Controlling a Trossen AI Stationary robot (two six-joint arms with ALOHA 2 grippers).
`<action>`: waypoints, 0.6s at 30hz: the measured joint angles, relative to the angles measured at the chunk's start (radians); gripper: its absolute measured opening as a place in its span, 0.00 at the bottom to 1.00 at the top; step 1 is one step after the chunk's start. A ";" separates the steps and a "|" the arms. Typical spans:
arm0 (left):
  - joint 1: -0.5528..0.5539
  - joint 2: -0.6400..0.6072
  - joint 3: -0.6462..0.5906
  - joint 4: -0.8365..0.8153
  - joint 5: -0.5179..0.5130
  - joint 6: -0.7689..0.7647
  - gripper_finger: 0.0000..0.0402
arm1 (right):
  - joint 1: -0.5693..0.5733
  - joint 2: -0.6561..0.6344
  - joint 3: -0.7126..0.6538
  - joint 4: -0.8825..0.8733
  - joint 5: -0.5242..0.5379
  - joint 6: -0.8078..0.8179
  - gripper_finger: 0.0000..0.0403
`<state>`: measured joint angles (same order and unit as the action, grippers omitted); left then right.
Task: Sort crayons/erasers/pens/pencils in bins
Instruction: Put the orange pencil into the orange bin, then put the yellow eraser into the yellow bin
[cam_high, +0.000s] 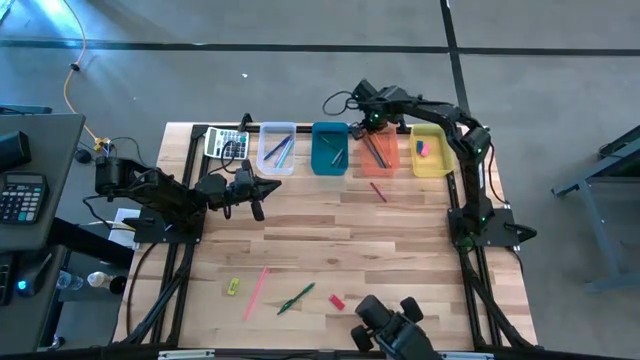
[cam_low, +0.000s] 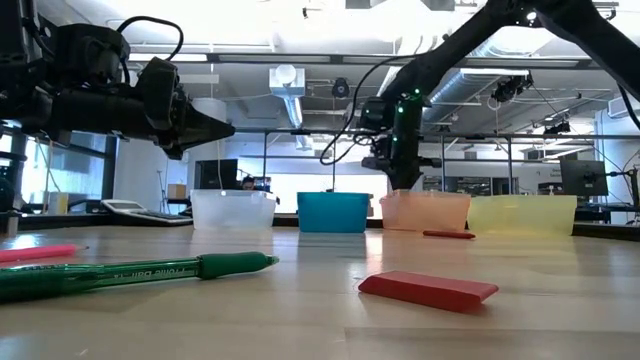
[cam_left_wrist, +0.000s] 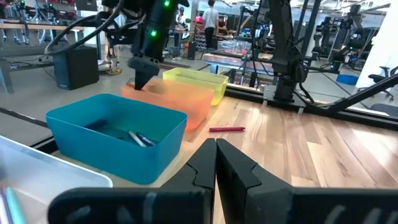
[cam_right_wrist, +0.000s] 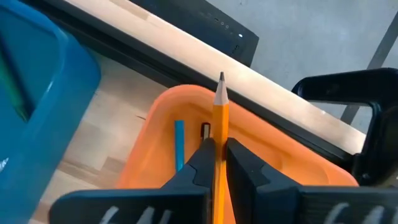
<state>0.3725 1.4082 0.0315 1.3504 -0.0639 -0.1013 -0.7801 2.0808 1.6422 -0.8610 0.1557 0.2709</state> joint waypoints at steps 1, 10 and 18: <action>0.000 0.000 0.000 0.000 0.000 0.000 0.00 | 0.001 0.001 -0.001 0.000 0.001 -0.001 0.02; 0.000 0.000 0.000 0.000 0.000 0.000 0.00 | 0.009 0.006 0.024 -0.006 0.012 0.004 0.07; 0.000 0.000 0.000 0.000 -0.001 0.001 0.00 | 0.025 0.008 0.069 -0.086 0.027 0.016 0.29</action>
<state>0.3725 1.4082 0.0319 1.3506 -0.0650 -0.1005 -0.7556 2.0892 1.7115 -0.9473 0.1825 0.2867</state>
